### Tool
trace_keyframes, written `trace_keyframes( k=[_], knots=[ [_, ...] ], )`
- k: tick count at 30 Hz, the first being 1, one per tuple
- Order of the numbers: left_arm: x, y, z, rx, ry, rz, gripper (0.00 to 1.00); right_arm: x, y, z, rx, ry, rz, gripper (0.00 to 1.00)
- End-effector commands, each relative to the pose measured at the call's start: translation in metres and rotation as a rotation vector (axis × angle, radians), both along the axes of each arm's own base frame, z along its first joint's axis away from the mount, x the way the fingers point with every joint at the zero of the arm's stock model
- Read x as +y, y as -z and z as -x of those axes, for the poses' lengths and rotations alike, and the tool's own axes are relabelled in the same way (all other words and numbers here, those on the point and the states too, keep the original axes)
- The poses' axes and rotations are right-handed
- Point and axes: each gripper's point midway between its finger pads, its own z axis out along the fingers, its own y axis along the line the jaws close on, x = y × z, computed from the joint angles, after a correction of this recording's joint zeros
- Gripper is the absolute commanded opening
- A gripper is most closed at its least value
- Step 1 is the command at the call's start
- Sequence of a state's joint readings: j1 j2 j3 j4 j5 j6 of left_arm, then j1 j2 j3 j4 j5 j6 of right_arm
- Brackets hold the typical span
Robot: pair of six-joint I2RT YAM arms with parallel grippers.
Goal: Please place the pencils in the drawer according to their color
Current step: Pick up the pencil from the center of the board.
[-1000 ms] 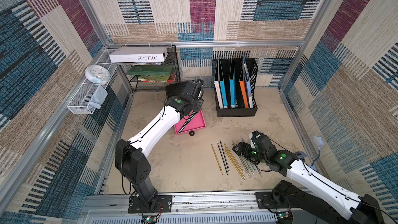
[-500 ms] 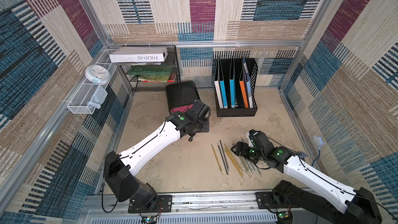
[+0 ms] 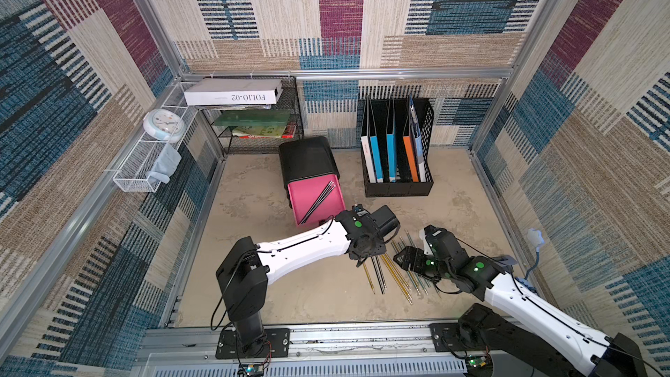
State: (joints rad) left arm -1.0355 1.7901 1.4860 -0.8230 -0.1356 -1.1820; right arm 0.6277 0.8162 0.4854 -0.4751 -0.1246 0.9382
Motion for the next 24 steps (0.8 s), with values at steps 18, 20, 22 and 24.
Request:
trace_keyframes(
  k=[18, 20, 22, 24],
  knots=[
    [-0.007, 0.062, -0.008, 0.088, -0.132, -0.128, 0.41, -0.013, 0.012, 0.020, 0.040, 0.017, 0.002, 0.85],
    [-0.006, 0.066, -0.008, 0.091, -0.134, -0.137, 0.41, -0.013, 0.012, 0.019, 0.040, 0.017, 0.001, 0.85],
    [-0.005, 0.071, -0.009, 0.098, -0.137, -0.148, 0.39, -0.012, 0.012, 0.019, 0.040, 0.017, 0.001, 0.85],
    [-0.004, 0.073, -0.010, 0.102, -0.138, -0.153, 0.36, -0.012, 0.011, 0.019, 0.040, 0.016, 0.000, 0.85]
  ],
)
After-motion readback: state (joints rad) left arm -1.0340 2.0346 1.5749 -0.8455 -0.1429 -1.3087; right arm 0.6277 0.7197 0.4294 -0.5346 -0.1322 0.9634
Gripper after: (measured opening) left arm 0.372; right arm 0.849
